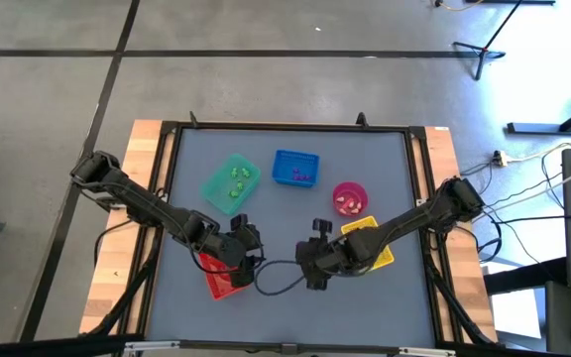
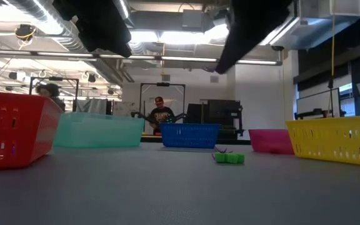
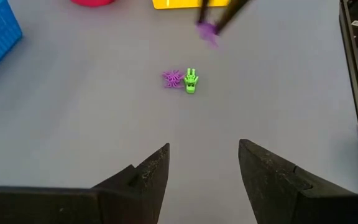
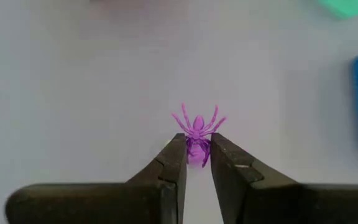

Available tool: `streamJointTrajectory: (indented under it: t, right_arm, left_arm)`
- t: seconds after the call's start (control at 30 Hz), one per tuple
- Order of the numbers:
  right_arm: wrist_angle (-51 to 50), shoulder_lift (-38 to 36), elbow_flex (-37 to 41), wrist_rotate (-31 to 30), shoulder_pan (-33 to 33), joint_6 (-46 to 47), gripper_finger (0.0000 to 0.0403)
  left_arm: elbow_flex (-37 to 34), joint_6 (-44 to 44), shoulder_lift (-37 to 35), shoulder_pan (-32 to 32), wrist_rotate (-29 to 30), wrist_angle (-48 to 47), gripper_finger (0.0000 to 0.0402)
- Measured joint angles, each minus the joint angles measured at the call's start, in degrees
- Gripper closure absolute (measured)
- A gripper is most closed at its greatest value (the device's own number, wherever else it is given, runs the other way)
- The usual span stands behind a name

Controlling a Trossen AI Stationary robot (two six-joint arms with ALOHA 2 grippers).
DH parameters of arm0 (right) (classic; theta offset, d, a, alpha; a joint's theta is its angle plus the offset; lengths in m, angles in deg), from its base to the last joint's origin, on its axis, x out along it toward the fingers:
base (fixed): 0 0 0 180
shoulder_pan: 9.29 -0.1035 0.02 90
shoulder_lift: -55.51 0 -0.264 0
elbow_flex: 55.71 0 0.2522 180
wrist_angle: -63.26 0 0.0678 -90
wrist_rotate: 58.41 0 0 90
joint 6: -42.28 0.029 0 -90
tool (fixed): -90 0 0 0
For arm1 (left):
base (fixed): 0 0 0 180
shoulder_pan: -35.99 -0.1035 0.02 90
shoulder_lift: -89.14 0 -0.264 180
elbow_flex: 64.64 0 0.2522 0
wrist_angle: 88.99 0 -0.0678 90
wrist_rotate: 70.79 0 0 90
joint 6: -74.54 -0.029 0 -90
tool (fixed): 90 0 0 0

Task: Sort Halloween decoration
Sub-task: Put the purple spider toy into the blue bin

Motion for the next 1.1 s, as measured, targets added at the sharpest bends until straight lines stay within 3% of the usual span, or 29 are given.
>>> streamJointTrajectory:
  t: [0.4, 0.73, 0.97, 1.1]
  right_arm:
    - [-4.04, 0.0, -3.02, -1.64, 8.91, -21.77, 0.034]
    - [-3.69, 0.0, -3.06, -2.79, 18.17, -33.17, 0.034]
    - [1.2, 0.0, -3.06, -2.57, 25.4, -42.55, 0.034]
    - [3.93, 0.0, -3.06, 0.44, 30.19, -44.96, 0.034]
  left_arm:
    - [0.0, -0.07, -0.02, -0.04, 0.04, -0.01, 0.0226]
    - [0.0, 3.03, -0.01, -0.77, 0.82, -0.07, 0.0226]
    - [0.0, 6.87, 0.0, -4.09, 1.81, -0.07, 0.0226]
    - [0.0, 6.93, -0.02, -5.98, 1.81, -0.07, 0.0226]
